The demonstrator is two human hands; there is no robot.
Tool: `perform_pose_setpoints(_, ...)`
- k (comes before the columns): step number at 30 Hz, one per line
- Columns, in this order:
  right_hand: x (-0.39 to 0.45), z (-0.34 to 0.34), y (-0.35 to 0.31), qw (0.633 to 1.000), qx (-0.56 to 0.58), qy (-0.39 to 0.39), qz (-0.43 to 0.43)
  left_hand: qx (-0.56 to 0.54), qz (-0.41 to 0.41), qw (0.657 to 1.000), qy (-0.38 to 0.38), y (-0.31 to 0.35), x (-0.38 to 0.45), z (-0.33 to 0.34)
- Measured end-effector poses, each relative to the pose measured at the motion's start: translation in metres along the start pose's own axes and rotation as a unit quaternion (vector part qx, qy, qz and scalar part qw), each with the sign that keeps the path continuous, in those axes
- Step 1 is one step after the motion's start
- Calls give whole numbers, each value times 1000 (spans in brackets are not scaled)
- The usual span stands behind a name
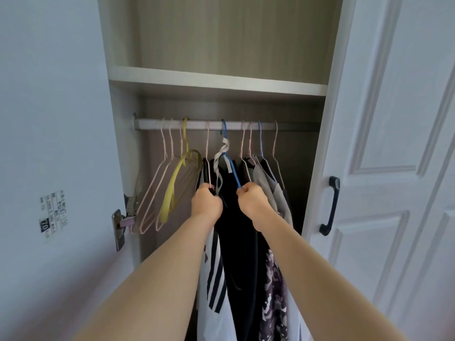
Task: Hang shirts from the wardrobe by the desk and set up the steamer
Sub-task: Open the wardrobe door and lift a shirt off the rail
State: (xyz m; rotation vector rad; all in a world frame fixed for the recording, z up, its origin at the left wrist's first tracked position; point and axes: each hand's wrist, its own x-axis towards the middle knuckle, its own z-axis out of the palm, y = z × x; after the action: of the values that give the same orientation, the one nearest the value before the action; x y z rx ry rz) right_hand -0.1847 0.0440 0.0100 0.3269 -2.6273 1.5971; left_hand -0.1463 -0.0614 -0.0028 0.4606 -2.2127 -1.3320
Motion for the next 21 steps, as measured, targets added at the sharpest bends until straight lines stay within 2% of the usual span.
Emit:
perform_pose_setpoints(4,-6,9,2,1000,-10,24,1,1,25,998,64,-2,-12,4)
perform_pose_setpoints(8,-4,12,-4,999,-12,39,0,7,39,996,82,3,-6,-6)
perform_pose_setpoints(13,-6,8,-13,997,-39,63,-24,-48,21,995,87,12,2,-15)
perform_pose_setpoints(21,-13,8,-32,993,-7,109,-38,-62,68,991,94,21,-6,-26)
